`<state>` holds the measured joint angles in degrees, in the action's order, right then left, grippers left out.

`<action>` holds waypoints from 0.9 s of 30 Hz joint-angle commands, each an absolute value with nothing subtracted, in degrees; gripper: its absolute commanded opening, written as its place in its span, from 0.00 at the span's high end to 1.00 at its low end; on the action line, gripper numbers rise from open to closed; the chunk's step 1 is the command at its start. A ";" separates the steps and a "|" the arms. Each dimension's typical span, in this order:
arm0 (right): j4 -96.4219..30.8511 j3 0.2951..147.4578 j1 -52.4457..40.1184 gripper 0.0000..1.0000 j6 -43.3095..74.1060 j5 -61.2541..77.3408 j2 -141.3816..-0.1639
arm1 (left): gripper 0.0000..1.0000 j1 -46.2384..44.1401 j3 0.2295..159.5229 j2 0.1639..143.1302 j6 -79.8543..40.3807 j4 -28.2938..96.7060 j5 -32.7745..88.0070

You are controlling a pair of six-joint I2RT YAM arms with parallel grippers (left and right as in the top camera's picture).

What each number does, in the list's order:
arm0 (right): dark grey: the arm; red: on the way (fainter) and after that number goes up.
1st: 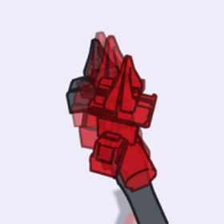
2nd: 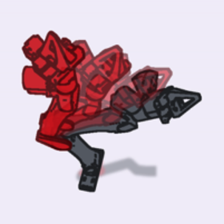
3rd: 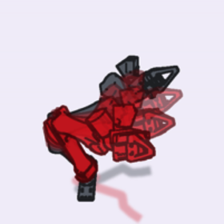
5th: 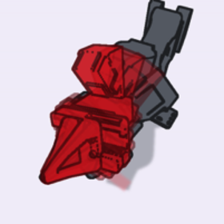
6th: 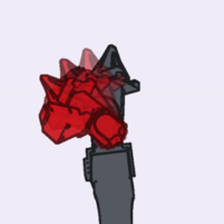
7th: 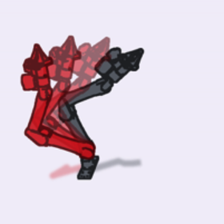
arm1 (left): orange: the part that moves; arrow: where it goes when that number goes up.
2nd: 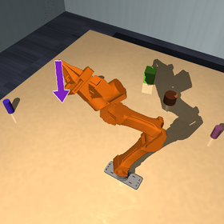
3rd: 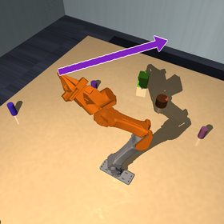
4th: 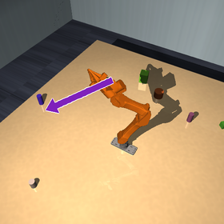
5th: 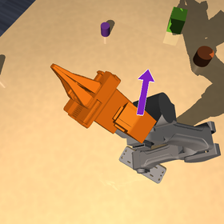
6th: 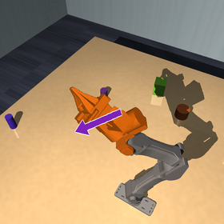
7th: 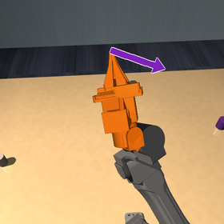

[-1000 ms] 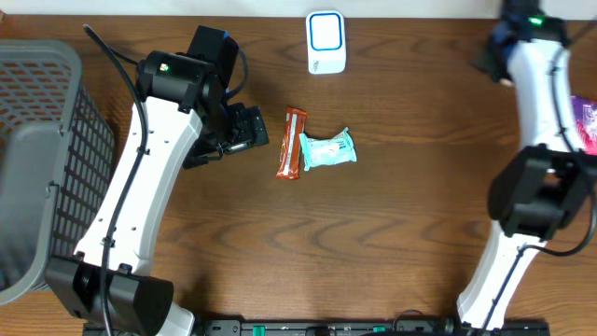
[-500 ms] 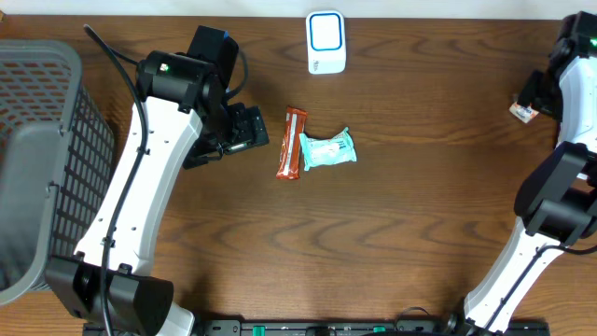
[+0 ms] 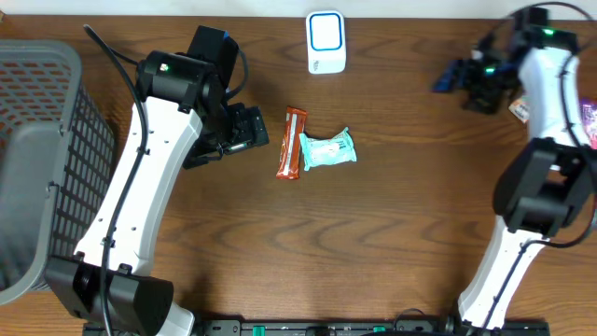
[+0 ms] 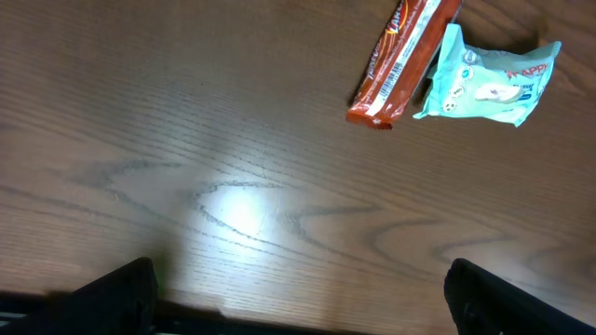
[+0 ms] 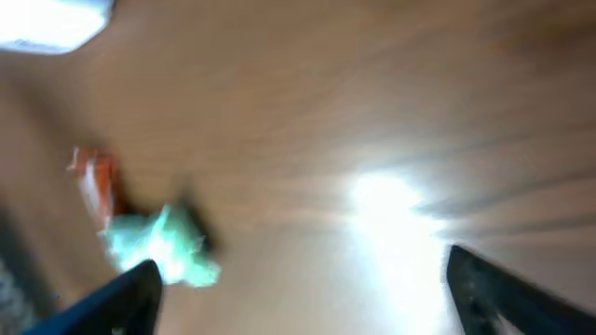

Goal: Scan the item barcode
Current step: 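Carry the orange tissue pack right and drop it near the liner pack, then reach the right gripper to the green wipes pack and grasp it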

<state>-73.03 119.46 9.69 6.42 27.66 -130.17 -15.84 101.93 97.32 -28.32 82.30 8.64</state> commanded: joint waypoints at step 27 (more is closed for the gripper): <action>-77.34 119.02 -26.57 0.02 66.04 8.49 -130.52 | 0.02 -15.66 102.13 97.62 -28.18 82.63 8.29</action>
